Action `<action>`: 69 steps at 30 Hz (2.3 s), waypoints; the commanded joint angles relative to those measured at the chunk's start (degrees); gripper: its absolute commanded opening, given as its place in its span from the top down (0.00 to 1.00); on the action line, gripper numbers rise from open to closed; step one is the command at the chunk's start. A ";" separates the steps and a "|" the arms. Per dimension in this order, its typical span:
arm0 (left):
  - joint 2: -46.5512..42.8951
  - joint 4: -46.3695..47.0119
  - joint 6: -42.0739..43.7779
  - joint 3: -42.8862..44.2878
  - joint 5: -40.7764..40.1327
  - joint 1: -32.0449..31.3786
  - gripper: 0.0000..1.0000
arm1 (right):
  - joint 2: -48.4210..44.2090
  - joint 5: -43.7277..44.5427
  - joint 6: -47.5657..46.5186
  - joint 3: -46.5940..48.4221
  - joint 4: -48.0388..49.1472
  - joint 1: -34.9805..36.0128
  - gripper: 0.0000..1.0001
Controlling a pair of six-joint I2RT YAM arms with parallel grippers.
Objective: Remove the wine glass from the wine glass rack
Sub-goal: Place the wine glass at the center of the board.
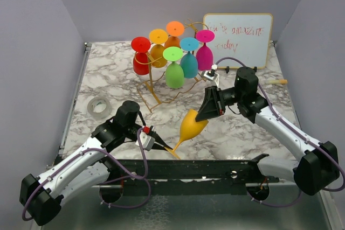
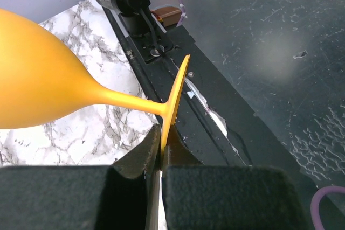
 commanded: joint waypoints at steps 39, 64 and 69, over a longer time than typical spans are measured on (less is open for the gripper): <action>-7.82 0.98 -15.15 -0.84 -23.39 0.70 0.01 | -0.70 32.74 -26.48 9.98 -37.37 1.60 0.99; -14.33 7.54 -53.01 0.04 -65.42 0.68 0.01 | -1.11 95.46 -25.13 14.81 -44.47 1.58 0.99; -12.79 5.27 -53.95 1.70 -68.80 0.69 0.01 | 2.81 100.07 -25.33 17.66 -47.43 1.58 1.00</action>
